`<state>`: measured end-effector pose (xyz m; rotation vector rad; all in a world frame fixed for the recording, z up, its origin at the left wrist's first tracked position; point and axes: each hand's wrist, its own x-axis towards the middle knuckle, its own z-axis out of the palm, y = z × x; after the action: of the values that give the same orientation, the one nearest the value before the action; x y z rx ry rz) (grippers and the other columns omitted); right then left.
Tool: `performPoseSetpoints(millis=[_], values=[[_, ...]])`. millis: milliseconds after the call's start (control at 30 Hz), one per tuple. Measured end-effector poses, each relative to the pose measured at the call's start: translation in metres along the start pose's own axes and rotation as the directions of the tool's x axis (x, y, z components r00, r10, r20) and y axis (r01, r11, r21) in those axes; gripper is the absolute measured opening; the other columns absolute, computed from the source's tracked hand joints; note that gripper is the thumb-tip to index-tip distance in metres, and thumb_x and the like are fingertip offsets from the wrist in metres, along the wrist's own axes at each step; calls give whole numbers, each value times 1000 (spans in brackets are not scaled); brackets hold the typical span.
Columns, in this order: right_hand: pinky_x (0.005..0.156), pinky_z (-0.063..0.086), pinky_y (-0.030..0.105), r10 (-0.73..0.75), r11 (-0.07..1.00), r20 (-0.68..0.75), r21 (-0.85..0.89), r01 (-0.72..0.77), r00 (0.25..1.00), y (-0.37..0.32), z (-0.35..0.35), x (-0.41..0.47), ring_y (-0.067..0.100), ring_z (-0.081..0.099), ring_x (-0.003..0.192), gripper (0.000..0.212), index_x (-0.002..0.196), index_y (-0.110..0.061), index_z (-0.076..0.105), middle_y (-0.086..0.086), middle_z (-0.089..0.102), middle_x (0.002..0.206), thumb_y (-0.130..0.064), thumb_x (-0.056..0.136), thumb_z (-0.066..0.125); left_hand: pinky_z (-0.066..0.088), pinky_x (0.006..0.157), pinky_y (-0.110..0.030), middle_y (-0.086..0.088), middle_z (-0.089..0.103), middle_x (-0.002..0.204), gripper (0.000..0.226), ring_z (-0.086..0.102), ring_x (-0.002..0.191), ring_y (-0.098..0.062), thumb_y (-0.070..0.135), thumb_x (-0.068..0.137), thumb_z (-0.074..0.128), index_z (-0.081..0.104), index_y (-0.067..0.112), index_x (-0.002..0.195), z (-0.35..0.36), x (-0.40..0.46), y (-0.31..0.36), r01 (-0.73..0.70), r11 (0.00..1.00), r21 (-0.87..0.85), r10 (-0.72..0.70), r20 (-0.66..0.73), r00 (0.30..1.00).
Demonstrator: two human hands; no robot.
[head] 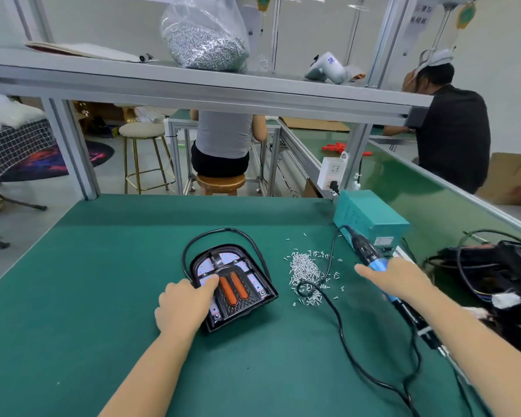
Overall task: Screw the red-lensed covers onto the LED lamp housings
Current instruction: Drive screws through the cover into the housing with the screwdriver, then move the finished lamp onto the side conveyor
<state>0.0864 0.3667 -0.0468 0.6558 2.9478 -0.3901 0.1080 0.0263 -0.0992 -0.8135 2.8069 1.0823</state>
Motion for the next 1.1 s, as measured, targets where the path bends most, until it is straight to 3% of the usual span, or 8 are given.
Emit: performPoseSetpoints(millis=[133, 400, 600, 833, 900, 1000, 1067, 1100], values=[[70, 43, 29, 26, 990, 24, -141, -23, 999, 10, 23, 8, 23, 55, 85, 69, 114, -11, 55, 1, 55, 89, -73, 85, 48, 30, 102, -42, -14, 43, 134, 70, 36, 127, -32, 66, 83, 50, 53, 10, 125, 1, 0, 14, 99, 995, 5, -99, -7, 995], [73, 45, 29, 27, 996, 61, -87, -21, 998, 7, 38, 13, 24, 59, 87, 56, 92, -13, 50, 2, 59, 87, -69, 86, 51, 28, 105, -42, -12, 38, 140, 82, 31, 131, -31, 70, 75, 58, 47, 12, 132, -1, 0, 16, 165, 980, -109, -164, 22, 986], [61, 42, 28, 26, 999, 7, -37, -26, 1000, -1, 37, 16, 18, 57, 66, 52, 74, -14, 49, 0, 62, 60, -63, 91, 48, 28, 102, -41, -12, 40, 134, 69, 33, 127, -31, 69, 76, 57, 55, 14, 118, 4, -1, 13, 130, 986, -100, -132, -16, 991], [76, 48, 29, 15, 996, 57, -85, -10, 998, -15, 31, 25, 24, 61, 89, 47, 90, -12, 61, 6, 69, 82, -55, 96, 44, 28, 103, -42, -11, 40, 134, 72, 33, 128, -31, 71, 77, 53, 54, 14, 121, 6, 1, 11, 130, 988, -85, -132, -10, 991], [86, 49, 32, 8, 988, 82, -155, 5, 997, -20, 22, 25, 27, 60, 100, 47, 104, -9, 61, 10, 69, 103, -52, 97, 45, 28, 103, -42, -11, 40, 135, 71, 32, 128, -31, 69, 80, 51, 53, 14, 124, 6, 2, 11, 131, 987, -93, -133, -13, 991], [90, 49, 38, -136, 962, -131, -255, 99, 982, -52, 8, 14, 33, 54, 114, 41, 123, -6, 56, 16, 54, 124, -39, 98, 49, 27, 103, -42, -12, 39, 137, 61, 32, 127, -31, 58, 88, 43, 52, 13, 129, 7, 3, 11, 145, 984, -99, -149, -26, 989], [82, 49, 37, -307, 947, -252, -180, 268, 918, -90, 8, 6, 35, 57, 104, 26, 114, -8, 62, 17, 56, 115, -21, 97, 48, 27, 103, -41, -14, 39, 137, 54, 32, 126, -32, 49, 92, 40, 51, 11, 129, 9, 2, 11, 157, 982, -102, -162, -42, 986], [77, 48, 35, -391, 918, -215, -160, 362, 895, -110, 11, 0, 35, 58, 94, 21, 106, -8, 65, 17, 60, 107, -15, 96, 48, 27, 103, -41, -14, 39, 136, 52, 33, 126, -32, 46, 94, 39, 51, 10, 129, 10, 1, 11, 158, 982, -104, -163, -48, 985]])
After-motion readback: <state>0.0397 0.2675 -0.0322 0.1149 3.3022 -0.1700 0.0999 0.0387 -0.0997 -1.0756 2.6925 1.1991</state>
